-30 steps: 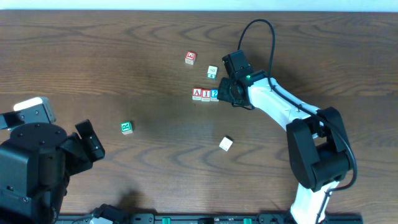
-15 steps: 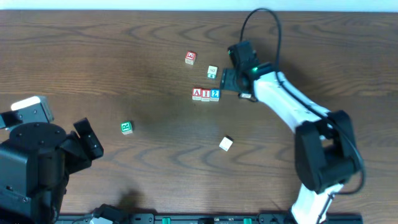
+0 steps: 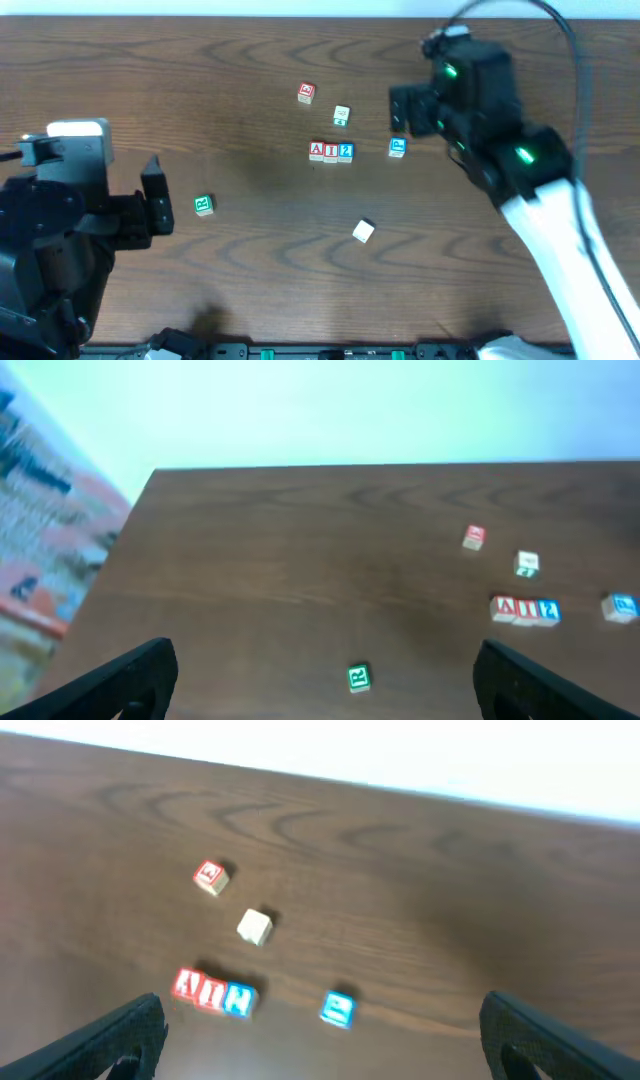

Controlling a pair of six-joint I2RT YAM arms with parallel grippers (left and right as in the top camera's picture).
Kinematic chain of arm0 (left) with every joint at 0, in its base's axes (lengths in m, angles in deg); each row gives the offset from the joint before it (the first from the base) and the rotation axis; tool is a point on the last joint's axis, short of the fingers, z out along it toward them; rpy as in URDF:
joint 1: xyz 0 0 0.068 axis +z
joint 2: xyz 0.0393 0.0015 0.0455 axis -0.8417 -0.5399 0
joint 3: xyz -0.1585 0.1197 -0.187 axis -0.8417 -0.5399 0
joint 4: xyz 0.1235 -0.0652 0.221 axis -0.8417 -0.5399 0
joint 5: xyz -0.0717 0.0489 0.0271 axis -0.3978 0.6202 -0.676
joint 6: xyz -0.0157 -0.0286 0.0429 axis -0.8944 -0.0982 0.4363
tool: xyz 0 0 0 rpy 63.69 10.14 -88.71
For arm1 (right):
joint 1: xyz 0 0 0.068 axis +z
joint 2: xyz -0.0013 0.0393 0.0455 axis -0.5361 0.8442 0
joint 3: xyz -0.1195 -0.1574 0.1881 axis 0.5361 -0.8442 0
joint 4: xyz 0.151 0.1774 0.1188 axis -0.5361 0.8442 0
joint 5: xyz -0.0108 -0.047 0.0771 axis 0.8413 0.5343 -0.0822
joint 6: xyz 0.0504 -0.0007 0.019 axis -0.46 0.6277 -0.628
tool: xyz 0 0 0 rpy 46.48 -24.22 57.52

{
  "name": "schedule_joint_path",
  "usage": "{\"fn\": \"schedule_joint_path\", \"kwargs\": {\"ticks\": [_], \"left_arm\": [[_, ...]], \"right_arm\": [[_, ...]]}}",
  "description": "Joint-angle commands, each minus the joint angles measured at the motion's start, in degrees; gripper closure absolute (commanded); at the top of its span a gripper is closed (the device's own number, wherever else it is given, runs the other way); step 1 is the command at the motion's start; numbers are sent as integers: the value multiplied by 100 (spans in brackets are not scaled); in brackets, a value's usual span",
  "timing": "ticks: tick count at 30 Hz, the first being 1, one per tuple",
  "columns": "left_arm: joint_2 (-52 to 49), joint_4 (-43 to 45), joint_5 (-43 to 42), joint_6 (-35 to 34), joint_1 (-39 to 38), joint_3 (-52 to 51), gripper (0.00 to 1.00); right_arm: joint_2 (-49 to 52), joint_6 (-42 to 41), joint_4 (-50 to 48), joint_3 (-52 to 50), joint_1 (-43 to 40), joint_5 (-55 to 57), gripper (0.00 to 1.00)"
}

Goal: Spell out Ai2

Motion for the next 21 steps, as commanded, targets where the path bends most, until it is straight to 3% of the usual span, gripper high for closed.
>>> {"fn": "schedule_joint_path", "kwargs": {"ticks": [1,8,21], "left_arm": [[46,20,-962,817,7,186,5],[459,-289,-1615,990,7,896,5],[2457,-1622,-1652,605,7,1709,5]], "right_arm": [[-916,785,203,74,107,52,1],[-2643,868,627,74,109,55,1],[-4155,487,2627,74,109,-142,1]]}}
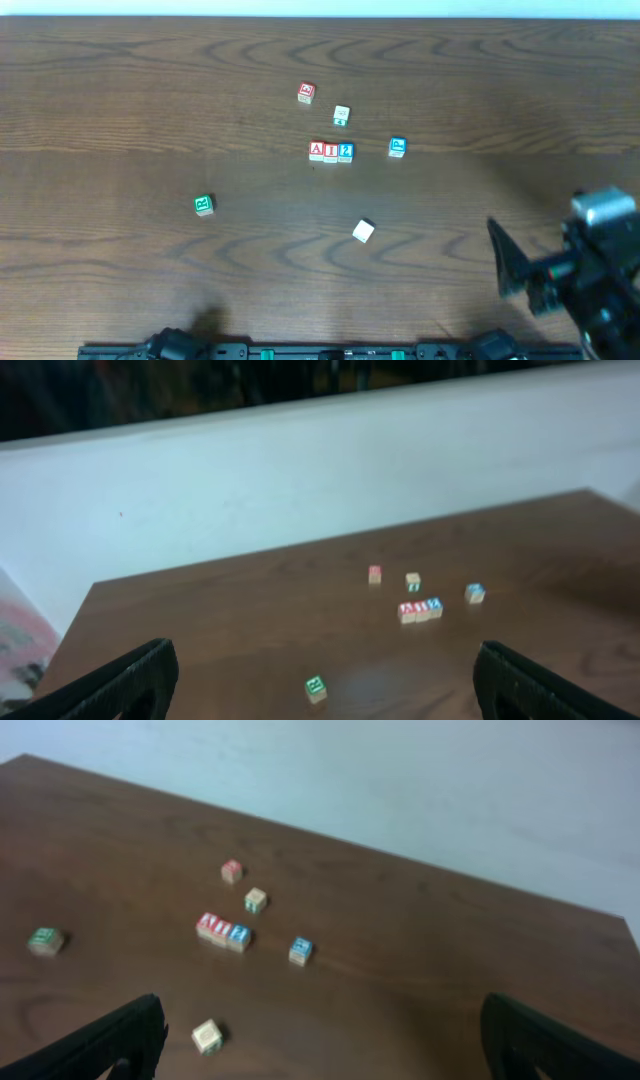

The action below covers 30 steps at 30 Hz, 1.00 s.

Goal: Spell out Ai2

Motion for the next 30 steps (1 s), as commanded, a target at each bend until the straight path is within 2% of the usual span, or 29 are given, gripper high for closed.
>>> {"fn": "schedule_joint_path", "kwargs": {"ticks": [1,8,12,15,20,24,30], "left_arm": [[468,-70,-122,-258,7,13,4],[1419,-87,-122,-426,7,13,1],[1694,-197,-111,-708,7,4,5],[1733,-511,269,-730,4,-68,4],[1733,-553,621,-837,-9,-608,4],[1733,-485,911,-1075,-203,-1119,5],[1851,-247,1412,-1716,-1021,-1849,5]], "right_arm": [[-435,-229,284,11,42,-162,1],[-1464,-767,927,9,26,-636,1],[-2076,-918,1023,-15,-44,-929,1],[-2385,-918,1038,-138,-201,-837,1],[-2557,-1161,988,-916,-621,-824,1],[-2559,-1257,632,-1705,-901,-1259,1],[-2557,-1259,-356,-2800,-1056,-1910,1]]}}
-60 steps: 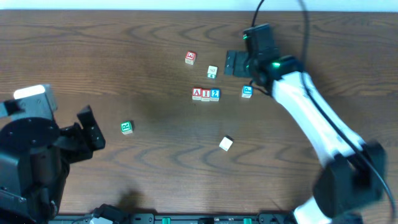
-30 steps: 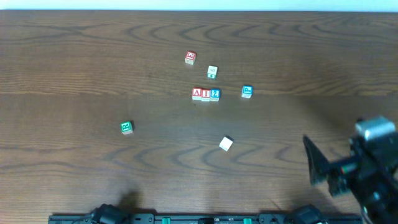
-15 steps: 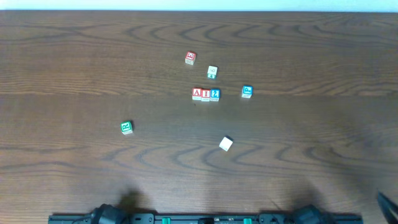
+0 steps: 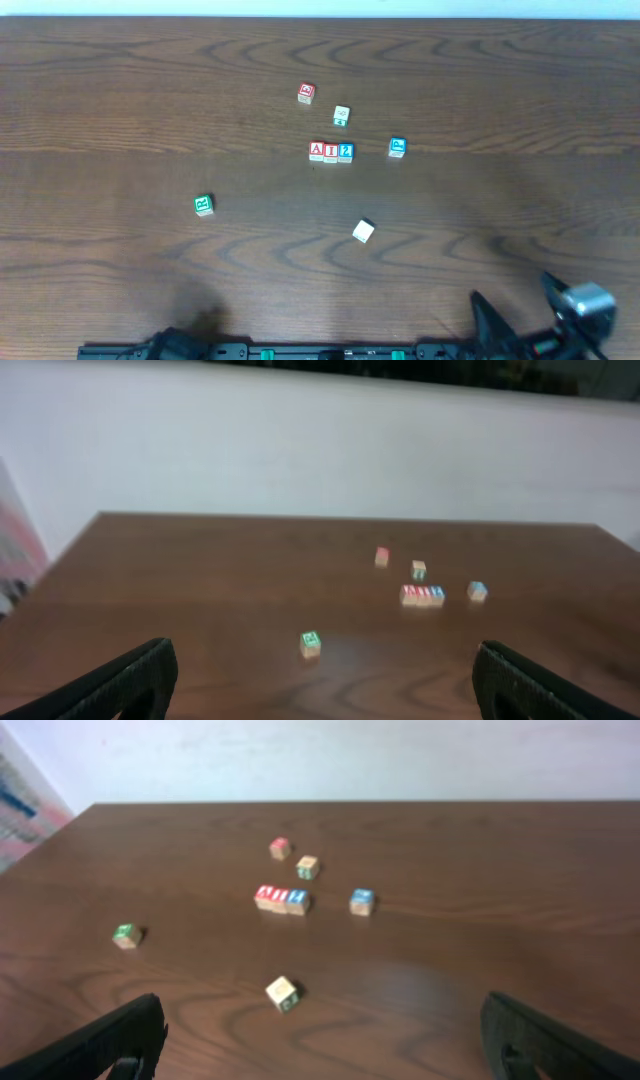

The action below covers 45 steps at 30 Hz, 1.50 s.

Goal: Spell out Ai2

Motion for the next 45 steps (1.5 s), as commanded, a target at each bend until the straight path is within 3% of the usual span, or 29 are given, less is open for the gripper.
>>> {"fn": "schedule_joint_path", "kwargs": {"ticks": [1,8,11,16,18,22,25,35,45], "left_arm": [[149,105,490,-579,-509,-404,5],[1248,542,1445,-1690,-1502,-1937,5],[1740,876,1534,-1729,-1733,-2680,4],[1554,1657,2109,-1759,-1910,-3969,5],[1517,2402,2422,-1620,-1932,-4677,4],[1508,4232,2734,-686,-1926,-5639,5],[1506,5086,2841,-323,-1926,-6234,5],[1506,6894,3136,131,-1921,-7724,5],[1506,7451,3425,-173,-1921,-9038,5]], "right_arm": [[22,-105,-315,-490,-57,-470,1],[22,-90,-442,-863,-57,-463,1],[22,85,-643,-916,-57,-435,1],[24,160,-1613,-1427,-57,-389,1],[24,149,-2041,-1718,-57,-433,1],[28,94,-2824,-2275,-57,-470,1],[28,94,-3530,-2800,-50,-487,1],[31,96,-4747,-4247,-52,-592,1],[31,157,-5534,-5211,-52,-782,1]]}}
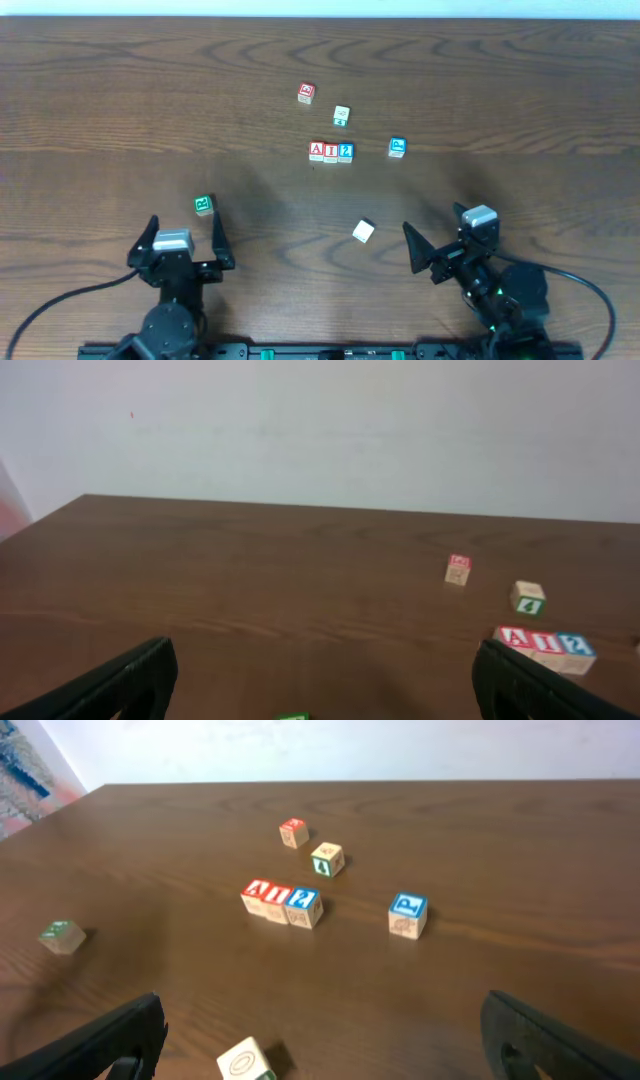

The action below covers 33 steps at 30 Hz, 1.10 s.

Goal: Spell out Ai2

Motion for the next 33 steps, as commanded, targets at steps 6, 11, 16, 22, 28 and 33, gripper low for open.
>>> {"fn": "schedule_joint_path", "kwargs": {"ticks": [6,11,16,22,28,33], "left_arm": [[28,94,181,-411,-17,-979,4],[-15,140,306,-442,-2,-1056,5],[-15,133,304,-352,-2,-1056,5],[-15,133,304,-352,-2,-1056,5],[-15,133,304,-352,-2,-1056,5],[-13,138,260,-354,184,-1056,5]], "right_arm": [[-13,-313,-205,-396,-22,188,1],[81,-868,-260,-629,-22,632,1],[361,-964,-284,-645,-22,907,1],[518,-966,-284,-645,-22,907,1],[520,-964,-284,-645,-22,907,1],[444,-966,-280,-645,-63,907,1]]}}
